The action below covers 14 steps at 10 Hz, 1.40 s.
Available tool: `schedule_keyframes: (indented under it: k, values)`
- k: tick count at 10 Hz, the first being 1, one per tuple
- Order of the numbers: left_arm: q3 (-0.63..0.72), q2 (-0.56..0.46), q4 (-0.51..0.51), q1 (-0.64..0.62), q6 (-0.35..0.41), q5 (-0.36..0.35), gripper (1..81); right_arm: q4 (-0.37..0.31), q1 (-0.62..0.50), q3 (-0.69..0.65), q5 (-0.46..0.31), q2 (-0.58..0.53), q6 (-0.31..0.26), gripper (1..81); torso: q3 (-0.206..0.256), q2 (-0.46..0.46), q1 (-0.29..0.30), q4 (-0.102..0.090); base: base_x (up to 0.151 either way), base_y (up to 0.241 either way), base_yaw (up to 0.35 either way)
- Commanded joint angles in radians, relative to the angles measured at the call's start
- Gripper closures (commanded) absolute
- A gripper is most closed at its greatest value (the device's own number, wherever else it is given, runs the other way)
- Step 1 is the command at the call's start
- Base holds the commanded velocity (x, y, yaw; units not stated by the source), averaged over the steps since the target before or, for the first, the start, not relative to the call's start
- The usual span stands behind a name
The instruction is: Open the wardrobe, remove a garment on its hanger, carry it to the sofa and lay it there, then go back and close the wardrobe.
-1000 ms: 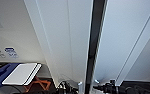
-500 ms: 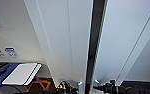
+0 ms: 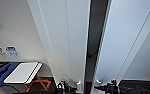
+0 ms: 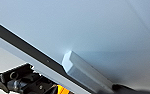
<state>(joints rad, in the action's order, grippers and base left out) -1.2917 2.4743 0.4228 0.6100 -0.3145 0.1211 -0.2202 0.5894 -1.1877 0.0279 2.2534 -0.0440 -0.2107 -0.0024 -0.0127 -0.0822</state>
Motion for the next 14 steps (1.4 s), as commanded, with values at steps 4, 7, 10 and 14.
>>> schedule_keyframes:
  k: [4,7,10,14]
  values:
    - [0.124,0.005,-0.033,-0.092,-0.006,-0.012,1.0,-0.002,-0.084,0.113,-0.138,0.011,0.023,1.0,0.000,0.000,-0.001,0.000,0.000,0.000,0.000]
    - [0.184,-0.064,-0.030,-0.089,-0.005,-0.012,1.0,-0.002,-0.078,0.139,-0.138,-0.032,0.021,1.0,0.000,0.000,-0.001,0.000,0.000,0.000,0.000]
    - [0.195,-0.078,-0.030,-0.083,-0.005,-0.012,1.0,-0.002,-0.070,0.143,-0.131,-0.039,0.016,1.0,0.000,0.000,-0.001,0.000,0.000,0.000,0.000]
    - [0.195,-0.076,-0.027,-0.080,-0.002,-0.009,1.0,-0.002,-0.065,0.142,-0.125,-0.039,0.009,1.0,0.000,0.000,-0.001,0.000,0.000,0.000,0.000]
